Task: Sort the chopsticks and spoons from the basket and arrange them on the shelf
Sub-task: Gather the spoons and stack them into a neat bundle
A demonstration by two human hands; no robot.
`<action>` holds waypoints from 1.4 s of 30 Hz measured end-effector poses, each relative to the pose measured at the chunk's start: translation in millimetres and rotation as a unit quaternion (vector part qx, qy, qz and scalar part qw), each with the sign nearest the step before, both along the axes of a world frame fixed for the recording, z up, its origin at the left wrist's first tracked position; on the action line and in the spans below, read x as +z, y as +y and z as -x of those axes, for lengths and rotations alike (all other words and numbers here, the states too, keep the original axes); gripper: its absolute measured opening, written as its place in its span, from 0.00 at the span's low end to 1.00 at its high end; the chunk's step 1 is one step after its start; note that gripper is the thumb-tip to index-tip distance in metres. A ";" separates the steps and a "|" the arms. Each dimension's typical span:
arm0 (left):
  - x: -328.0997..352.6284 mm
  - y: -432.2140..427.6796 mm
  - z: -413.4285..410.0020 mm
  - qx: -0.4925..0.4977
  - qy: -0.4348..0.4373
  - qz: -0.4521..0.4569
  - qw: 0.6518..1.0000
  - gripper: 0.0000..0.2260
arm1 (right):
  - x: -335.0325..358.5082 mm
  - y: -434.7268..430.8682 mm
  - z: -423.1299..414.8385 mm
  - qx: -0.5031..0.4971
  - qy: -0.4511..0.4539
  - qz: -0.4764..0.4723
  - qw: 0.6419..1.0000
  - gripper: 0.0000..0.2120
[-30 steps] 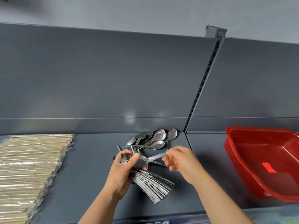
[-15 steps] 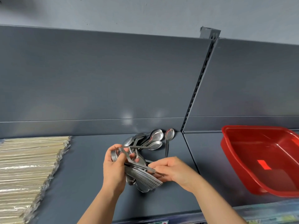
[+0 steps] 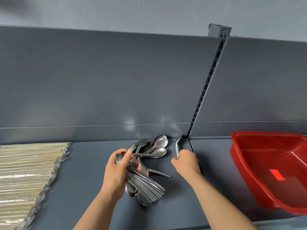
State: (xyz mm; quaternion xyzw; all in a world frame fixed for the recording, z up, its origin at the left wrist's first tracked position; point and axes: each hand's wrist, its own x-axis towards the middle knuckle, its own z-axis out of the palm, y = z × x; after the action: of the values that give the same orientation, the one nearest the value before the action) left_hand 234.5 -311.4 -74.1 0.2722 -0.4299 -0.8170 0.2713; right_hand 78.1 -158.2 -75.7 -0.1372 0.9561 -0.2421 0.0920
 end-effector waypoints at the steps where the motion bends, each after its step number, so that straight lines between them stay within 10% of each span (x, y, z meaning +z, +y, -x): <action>1: 0.6 -0.5 1.9 -0.006 -0.003 -0.004 1.000 0.16 | 1.7 4.4 1.5 0.001 0.000 0.031 1.000 0.16; 6: 3.1 1.8 16.6 -0.022 -0.018 -0.048 0.998 0.18 | 18.2 26.9 -8.8 0.134 -0.065 0.248 0.957 0.07; 14: 9.4 3.0 25.1 -0.016 -0.025 -0.038 0.999 0.23 | 31.9 14.1 -15.5 0.331 -0.257 0.164 0.893 0.12; 21: 6.3 -13.9 6.9 0.020 -0.012 -0.036 0.999 0.11 | 13.5 -11.3 11.9 0.062 -0.162 0.189 0.967 0.10; 28: 9.4 -22.5 -6.2 0.031 -0.052 -0.018 0.998 0.02 | -0.6 -29.1 33.9 0.029 -0.209 0.237 0.948 0.07; 34: 17.0 -28.1 -4.5 -0.002 -0.045 0.002 0.999 0.10 | 34.6 -11.5 75.0 0.085 -0.084 0.267 0.956 0.07; 42: 22.2 -0.3 14.3 -0.137 -0.018 -0.042 0.989 0.16 | 58.5 -29.0 41.6 0.301 -0.239 0.229 0.895 0.10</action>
State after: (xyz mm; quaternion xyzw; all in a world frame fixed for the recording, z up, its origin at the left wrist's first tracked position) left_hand 220.2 -311.7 -51.9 0.2362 -0.4329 -0.8590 0.1374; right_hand 36.5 -187.2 -17.3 -0.3736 0.7366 -0.4405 0.3518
